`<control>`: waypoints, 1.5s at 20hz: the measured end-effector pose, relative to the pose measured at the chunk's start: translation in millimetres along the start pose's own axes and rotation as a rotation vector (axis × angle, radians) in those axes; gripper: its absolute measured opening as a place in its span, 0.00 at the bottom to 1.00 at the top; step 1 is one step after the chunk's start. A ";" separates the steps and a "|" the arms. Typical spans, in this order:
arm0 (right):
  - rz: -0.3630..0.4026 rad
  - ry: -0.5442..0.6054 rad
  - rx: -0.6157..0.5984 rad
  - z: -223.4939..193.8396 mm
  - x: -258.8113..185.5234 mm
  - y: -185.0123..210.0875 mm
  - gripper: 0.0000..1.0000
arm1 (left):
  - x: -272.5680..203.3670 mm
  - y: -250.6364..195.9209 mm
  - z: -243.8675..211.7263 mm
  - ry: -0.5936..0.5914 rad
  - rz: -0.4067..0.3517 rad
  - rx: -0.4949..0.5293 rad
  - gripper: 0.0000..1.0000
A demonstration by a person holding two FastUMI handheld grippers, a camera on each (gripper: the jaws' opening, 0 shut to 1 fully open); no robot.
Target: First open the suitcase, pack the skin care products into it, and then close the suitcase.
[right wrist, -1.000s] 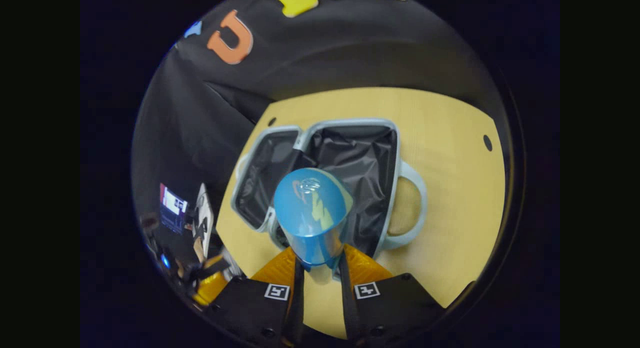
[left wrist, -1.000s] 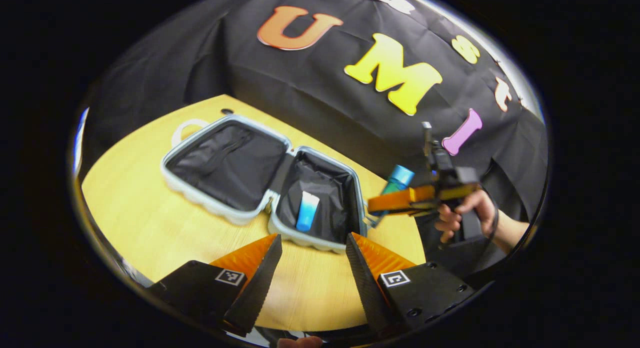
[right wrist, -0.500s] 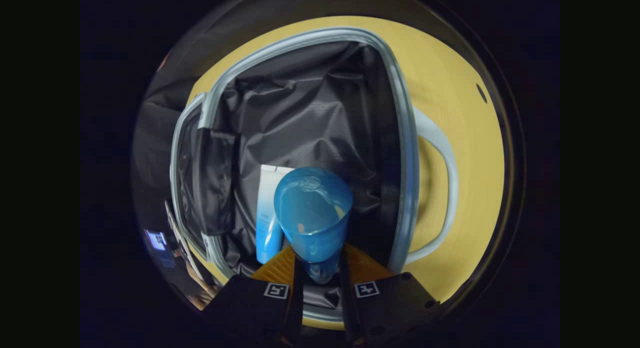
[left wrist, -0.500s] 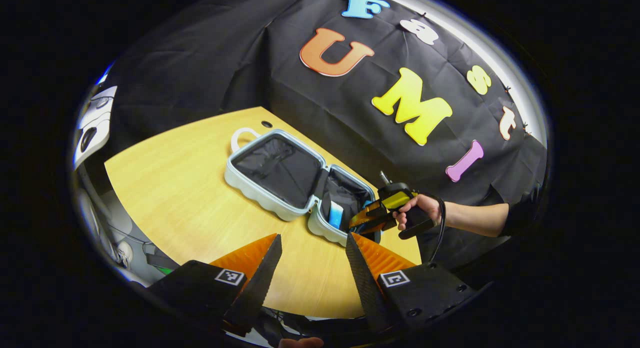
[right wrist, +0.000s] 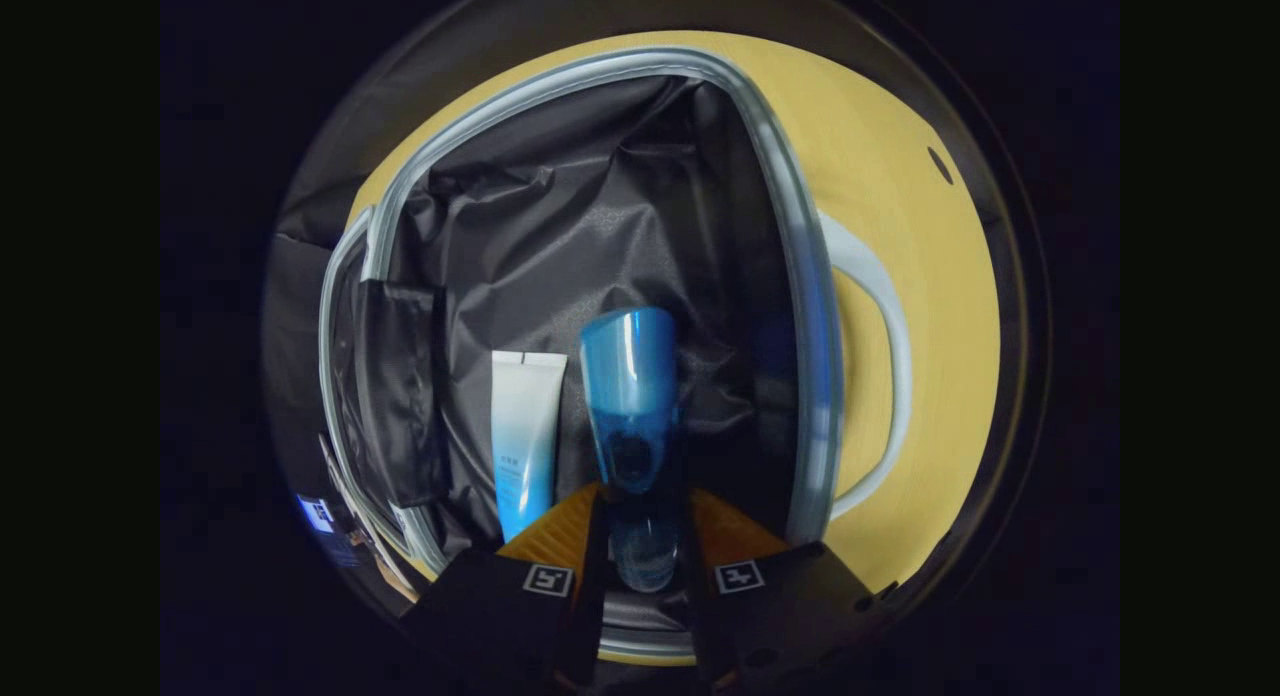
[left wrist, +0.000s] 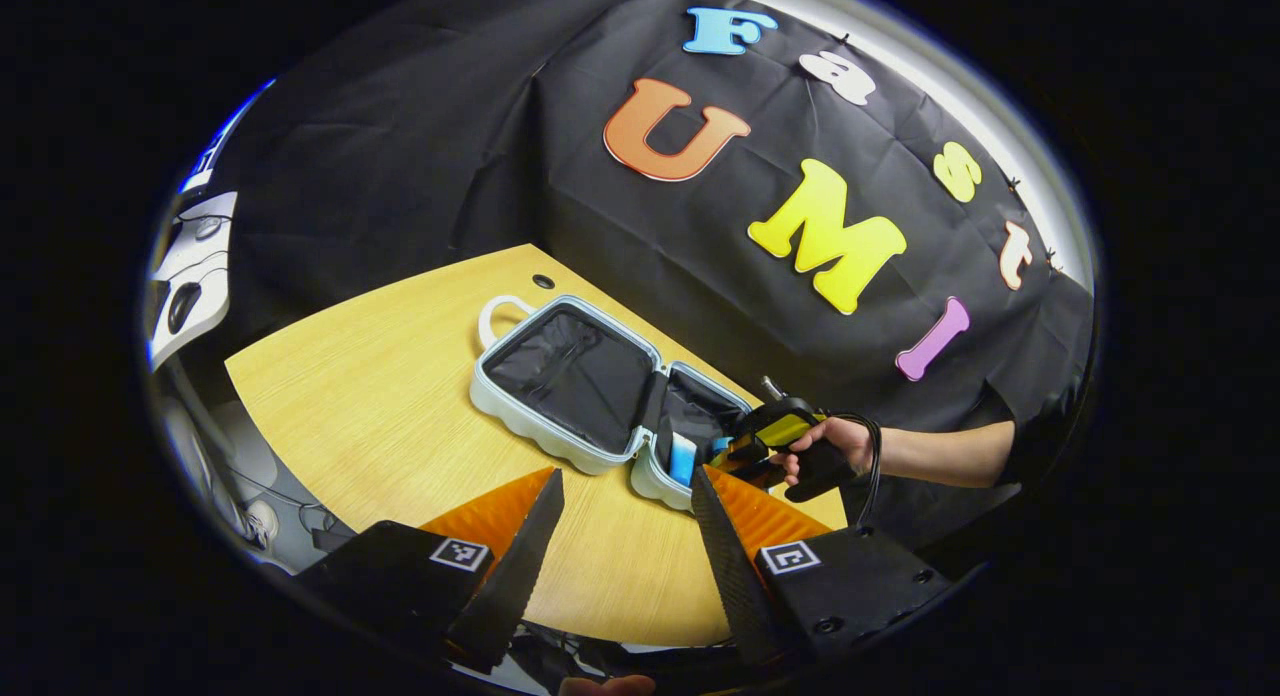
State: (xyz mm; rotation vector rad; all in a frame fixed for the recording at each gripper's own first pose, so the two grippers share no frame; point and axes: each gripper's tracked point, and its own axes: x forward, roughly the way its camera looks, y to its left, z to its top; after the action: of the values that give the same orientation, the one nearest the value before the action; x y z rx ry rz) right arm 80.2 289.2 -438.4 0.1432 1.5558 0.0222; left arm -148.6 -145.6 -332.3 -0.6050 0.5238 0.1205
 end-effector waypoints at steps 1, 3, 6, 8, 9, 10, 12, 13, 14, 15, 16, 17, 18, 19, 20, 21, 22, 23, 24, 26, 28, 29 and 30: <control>-0.003 -0.008 0.004 -0.5 -1.2 -0.9 0.32 | 1.0 0.9 2.2 -0.003 0.003 0.001 0.83; 0.022 -0.012 0.023 -3.0 -6.2 1.7 0.34 | 4.9 6.6 7.0 -0.003 0.010 0.007 0.83; 0.054 -0.043 0.014 -12.2 -23.4 2.4 0.43 | 18.5 19.5 18.5 -0.012 0.014 0.019 0.83; 0.064 -0.123 -0.054 -16.7 -44.0 0.2 0.57 | 33.0 29.6 29.2 -0.026 0.010 0.018 0.83; 0.064 -0.176 -0.093 -18.1 -56.0 -2.3 0.58 | 41.2 32.8 37.7 -0.039 -0.002 0.007 0.83; 0.073 -0.236 -0.130 -20.3 -69.5 -4.3 0.59 | 50.1 38.1 46.0 -0.051 -0.014 0.000 0.83; 0.079 -0.367 -0.215 -28.4 -104.8 -12.0 0.60 | 73.1 57.1 60.6 -0.073 -0.026 0.006 0.83; 0.108 -0.439 -0.260 -31.9 -124.5 -12.4 0.60 | 85.8 67.7 71.3 -0.083 -0.032 0.000 0.83; 0.134 -0.505 -0.305 -37.2 -147.1 -14.2 0.60 | 99.1 80.4 81.9 -0.092 -0.042 -0.016 0.83; 0.164 -0.578 -0.356 -43.7 -165.5 -16.4 0.59 | 113.3 91.7 91.0 -0.094 -0.057 -0.041 0.83; 0.183 -0.649 -0.397 -50.5 -187.0 -20.6 0.61 | 129.9 106.5 98.6 -0.094 -0.061 -0.062 0.83; 0.199 -0.702 -0.433 -58.6 -208.4 -25.3 0.61 | 150.2 125.5 101.4 -0.079 -0.047 -0.083 0.83; 0.208 -0.739 -0.451 -66.6 -220.7 -30.9 0.61 | 170.6 143.4 102.6 -0.062 -0.035 -0.108 0.83; 0.212 -0.765 -0.454 -73.8 -231.0 -38.3 0.61 | 190.4 157.3 103.4 -0.048 -0.026 -0.134 0.84; 0.213 -0.784 -0.435 -79.9 -239.0 -46.1 0.61 | 207.8 170.7 103.2 -0.030 -0.019 -0.169 0.84; 0.207 -0.800 -0.418 -81.8 -243.7 -54.7 0.61 | 222.6 180.4 101.6 -0.007 -0.017 -0.214 0.84; 0.186 -0.811 -0.390 -82.6 -250.3 -68.5 0.61 | 235.2 190.4 99.0 0.016 -0.014 -0.247 0.84; 0.166 -0.821 -0.365 -83.5 -252.4 -82.2 0.61 | 248.4 199.8 96.6 0.039 -0.017 -0.264 0.84; 0.147 -0.835 -0.334 -83.9 -257.2 -94.3 0.61 | 257.0 208.4 93.6 0.054 -0.012 -0.274 0.84; 0.130 -0.850 -0.272 -85.4 -260.1 -107.0 0.61 | 273.3 215.7 94.2 0.075 -0.018 -0.314 0.83; 0.127 -0.852 -0.226 -89.4 -261.6 -114.8 0.61 | 291.0 215.1 91.0 0.090 -0.005 -0.323 0.84; 0.124 -0.851 -0.211 -91.1 -260.8 -117.3 0.61 | 300.4 215.4 86.2 0.105 0.004 -0.321 0.83; 0.120 -0.852 -0.200 -91.2 -262.0 -119.6 0.61 | 306.8 215.5 83.0 0.125 0.015 -0.319 0.93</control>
State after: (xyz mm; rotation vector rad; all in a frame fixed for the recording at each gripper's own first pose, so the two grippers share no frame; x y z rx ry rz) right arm -24.2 150.3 -191.3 0.0706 0.6876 0.1867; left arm 96.8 65.6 -539.0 -0.9243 0.6357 0.1838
